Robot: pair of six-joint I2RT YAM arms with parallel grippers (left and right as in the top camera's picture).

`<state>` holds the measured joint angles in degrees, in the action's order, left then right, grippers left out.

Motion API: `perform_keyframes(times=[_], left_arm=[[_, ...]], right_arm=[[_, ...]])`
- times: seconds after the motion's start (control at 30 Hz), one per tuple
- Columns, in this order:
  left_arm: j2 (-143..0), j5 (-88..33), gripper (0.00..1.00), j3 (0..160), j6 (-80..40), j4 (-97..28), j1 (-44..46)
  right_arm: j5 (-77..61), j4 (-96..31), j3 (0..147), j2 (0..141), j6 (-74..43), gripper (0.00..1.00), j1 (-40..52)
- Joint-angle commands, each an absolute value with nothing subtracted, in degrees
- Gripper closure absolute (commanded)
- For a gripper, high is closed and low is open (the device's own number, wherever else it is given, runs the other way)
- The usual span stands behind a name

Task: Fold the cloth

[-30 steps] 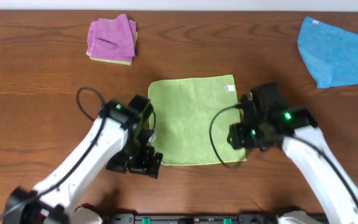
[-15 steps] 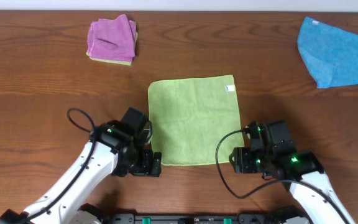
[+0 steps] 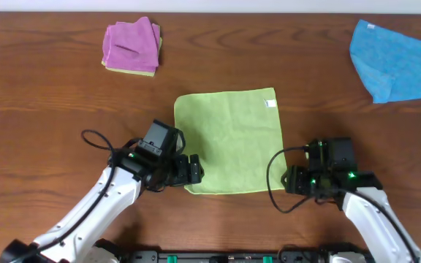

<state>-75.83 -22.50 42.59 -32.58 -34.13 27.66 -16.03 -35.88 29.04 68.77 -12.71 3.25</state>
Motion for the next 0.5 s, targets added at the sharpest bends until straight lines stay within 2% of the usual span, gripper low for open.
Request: perform_keyframes(times=[0.0, 0.47], left_arm=[[-78.5, -22.5, 0.05, 42.6, -37.3, -34.2, 27.9], [-80.5, -21.5, 0.04, 42.5, -53.8, -34.1, 31.5]], right_arm=[[-21.3, -34.3, 28.3, 72.1, -10.1, 0.37, 2.7], [-21.6, -30.2, 28.3, 76.3, -8.0, 0.38, 2.7]])
